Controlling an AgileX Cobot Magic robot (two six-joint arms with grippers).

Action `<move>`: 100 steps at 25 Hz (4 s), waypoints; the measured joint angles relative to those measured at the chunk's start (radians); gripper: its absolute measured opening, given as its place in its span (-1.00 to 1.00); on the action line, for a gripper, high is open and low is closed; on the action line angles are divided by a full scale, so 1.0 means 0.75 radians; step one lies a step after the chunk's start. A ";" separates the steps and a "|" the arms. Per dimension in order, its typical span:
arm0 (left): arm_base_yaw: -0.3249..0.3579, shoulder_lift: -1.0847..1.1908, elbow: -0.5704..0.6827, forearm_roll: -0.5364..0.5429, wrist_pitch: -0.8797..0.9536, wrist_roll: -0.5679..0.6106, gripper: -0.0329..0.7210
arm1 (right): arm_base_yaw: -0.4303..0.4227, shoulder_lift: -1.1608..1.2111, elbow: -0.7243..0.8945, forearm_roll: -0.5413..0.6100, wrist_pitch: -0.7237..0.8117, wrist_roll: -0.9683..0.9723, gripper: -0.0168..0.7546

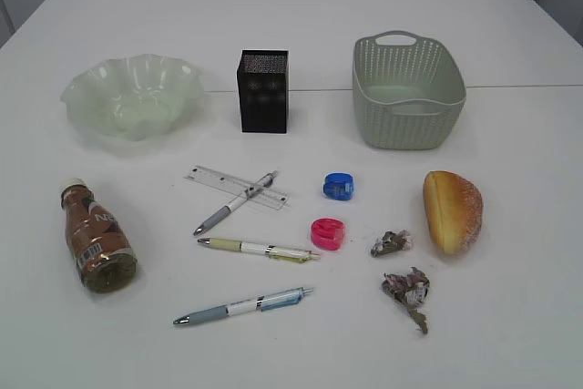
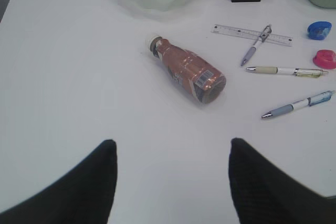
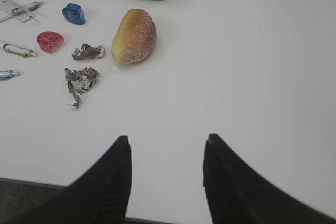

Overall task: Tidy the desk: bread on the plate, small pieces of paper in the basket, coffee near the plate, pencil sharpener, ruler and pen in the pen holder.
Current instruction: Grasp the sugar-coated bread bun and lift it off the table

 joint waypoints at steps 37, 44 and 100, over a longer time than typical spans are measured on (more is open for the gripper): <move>0.000 0.064 -0.133 -0.019 0.023 0.000 0.28 | 0.000 0.000 0.000 0.000 0.000 0.000 -0.10; 0.000 0.295 -0.241 -0.037 0.074 0.000 0.27 | 0.000 0.126 -0.082 0.047 0.113 0.039 -0.10; 0.000 1.735 -1.205 -0.135 0.203 -0.035 0.67 | 0.000 2.641 -1.303 0.206 -0.055 0.351 0.51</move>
